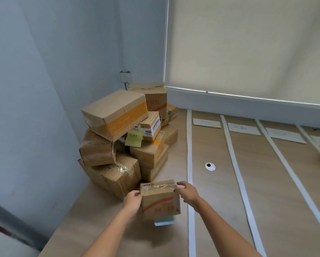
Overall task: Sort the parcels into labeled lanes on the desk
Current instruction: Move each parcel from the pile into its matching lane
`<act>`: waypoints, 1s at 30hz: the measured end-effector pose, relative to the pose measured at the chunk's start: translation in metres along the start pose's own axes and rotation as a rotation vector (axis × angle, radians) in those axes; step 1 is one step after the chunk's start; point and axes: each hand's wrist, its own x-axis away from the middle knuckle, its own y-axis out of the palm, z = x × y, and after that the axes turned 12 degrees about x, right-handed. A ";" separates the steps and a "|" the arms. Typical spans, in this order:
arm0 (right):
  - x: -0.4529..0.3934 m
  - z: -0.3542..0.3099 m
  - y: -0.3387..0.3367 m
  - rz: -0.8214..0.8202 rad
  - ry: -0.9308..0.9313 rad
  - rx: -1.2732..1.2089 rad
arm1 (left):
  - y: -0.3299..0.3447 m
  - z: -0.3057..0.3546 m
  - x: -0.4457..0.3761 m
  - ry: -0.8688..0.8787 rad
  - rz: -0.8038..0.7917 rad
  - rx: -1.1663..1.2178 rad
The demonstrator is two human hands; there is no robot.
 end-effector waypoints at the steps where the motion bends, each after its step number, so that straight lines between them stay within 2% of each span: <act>1: 0.005 0.002 -0.008 0.014 0.015 -0.043 | 0.006 0.008 0.003 0.027 -0.009 -0.011; 4: 0.021 0.005 -0.032 0.052 0.045 -0.178 | 0.025 0.032 0.015 0.079 -0.018 -0.010; 10: 0.043 0.017 -0.066 0.181 0.019 -0.290 | 0.058 0.071 0.037 0.160 -0.050 0.055; 16: 0.057 0.026 -0.078 0.267 0.024 -0.396 | 0.081 0.077 0.059 0.197 -0.194 0.151; 21: 0.064 0.032 -0.083 0.317 0.008 -0.559 | 0.084 0.078 0.064 0.261 -0.201 0.208; 26: 0.067 0.039 -0.079 0.408 -0.035 -0.489 | 0.087 0.076 0.065 0.291 -0.191 0.200; 30: 0.070 0.046 -0.076 0.407 -0.016 -0.391 | 0.088 0.070 0.064 0.263 -0.179 0.152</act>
